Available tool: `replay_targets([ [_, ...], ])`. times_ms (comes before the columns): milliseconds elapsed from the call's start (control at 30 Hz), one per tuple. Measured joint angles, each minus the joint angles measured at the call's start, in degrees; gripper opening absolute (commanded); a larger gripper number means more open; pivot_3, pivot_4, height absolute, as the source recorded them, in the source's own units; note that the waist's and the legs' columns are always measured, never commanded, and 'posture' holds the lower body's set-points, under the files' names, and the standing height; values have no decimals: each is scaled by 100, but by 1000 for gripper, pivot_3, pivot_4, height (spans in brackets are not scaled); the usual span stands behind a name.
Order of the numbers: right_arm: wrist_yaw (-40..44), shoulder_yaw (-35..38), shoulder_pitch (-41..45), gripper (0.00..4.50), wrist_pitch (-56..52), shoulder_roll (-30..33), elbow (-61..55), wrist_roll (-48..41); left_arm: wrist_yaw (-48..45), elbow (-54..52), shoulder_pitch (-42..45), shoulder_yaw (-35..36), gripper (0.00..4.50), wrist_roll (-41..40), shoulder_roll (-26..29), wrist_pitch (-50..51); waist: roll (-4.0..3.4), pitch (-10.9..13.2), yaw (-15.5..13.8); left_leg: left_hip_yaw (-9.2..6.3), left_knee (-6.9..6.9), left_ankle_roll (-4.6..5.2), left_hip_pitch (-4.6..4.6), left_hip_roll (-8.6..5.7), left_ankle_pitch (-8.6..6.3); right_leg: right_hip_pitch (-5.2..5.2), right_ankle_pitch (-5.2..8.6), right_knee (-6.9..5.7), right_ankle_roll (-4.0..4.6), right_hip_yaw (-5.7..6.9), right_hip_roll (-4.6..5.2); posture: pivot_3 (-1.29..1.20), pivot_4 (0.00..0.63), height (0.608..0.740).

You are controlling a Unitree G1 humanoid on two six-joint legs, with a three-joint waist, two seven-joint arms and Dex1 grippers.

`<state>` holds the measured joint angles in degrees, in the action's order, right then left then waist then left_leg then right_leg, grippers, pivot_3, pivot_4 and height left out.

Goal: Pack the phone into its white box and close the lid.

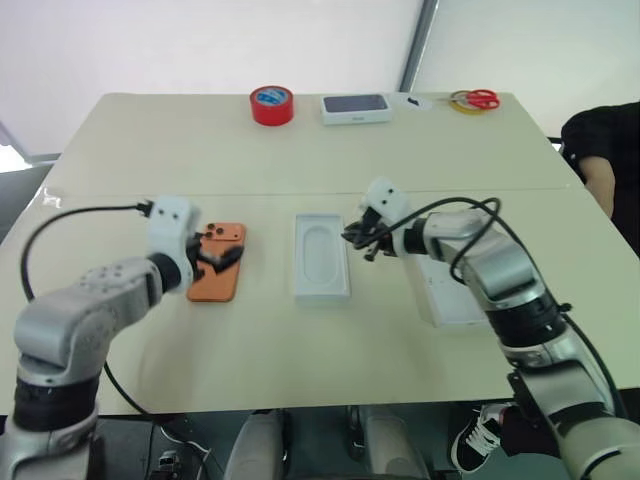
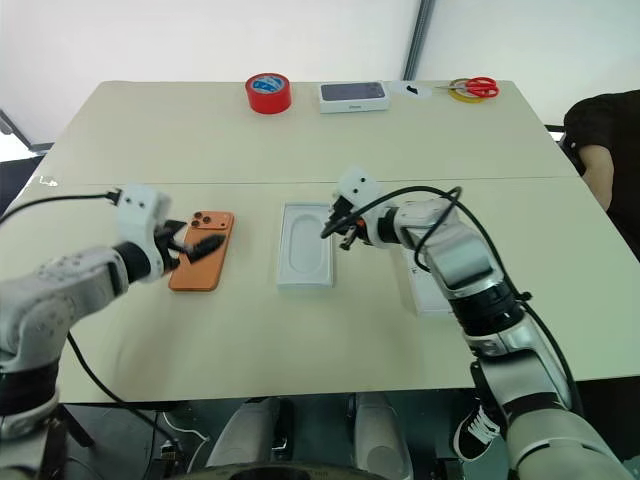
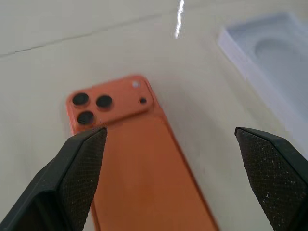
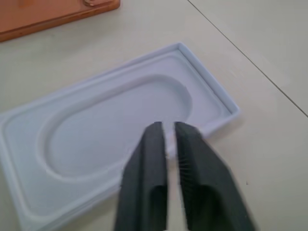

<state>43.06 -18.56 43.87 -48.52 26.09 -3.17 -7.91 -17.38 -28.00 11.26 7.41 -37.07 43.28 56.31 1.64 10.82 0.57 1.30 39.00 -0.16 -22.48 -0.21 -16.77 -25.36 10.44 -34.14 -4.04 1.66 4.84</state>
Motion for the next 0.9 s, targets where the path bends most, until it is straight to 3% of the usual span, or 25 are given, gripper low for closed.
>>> replay_targets([
  [167,-362,-593,317,34,10,-311,513,501,-1087,-211,-819,-43,4500,297,289,-1086,-4,2,-2,2,0,6,-3,-7,-3,-3,-1,2,1,8,21,0,150,732],
  [367,-553,-811,619,34,444,-681,1571,953,-1694,-443,-1386,123,4500,273,300,-1460,-8,5,33,4,-1,9,-3,-5,-4,-4,-2,0,-1,8,15,0,150,732],
  [700,-1009,-781,1015,34,1442,-1363,3016,1439,-1955,-564,-1611,287,4500,320,301,-1542,-9,6,41,2,-1,9,-1,-4,-4,-2,-3,-5,-4,9,8,0,150,732],
  [900,-1219,-759,1026,34,1697,-1449,3204,1652,-1954,-564,-1608,286,4500,393,278,-1542,-11,7,41,1,-1,9,-1,-3,-4,-2,-3,-6,-5,9,8,0,150,732],
])
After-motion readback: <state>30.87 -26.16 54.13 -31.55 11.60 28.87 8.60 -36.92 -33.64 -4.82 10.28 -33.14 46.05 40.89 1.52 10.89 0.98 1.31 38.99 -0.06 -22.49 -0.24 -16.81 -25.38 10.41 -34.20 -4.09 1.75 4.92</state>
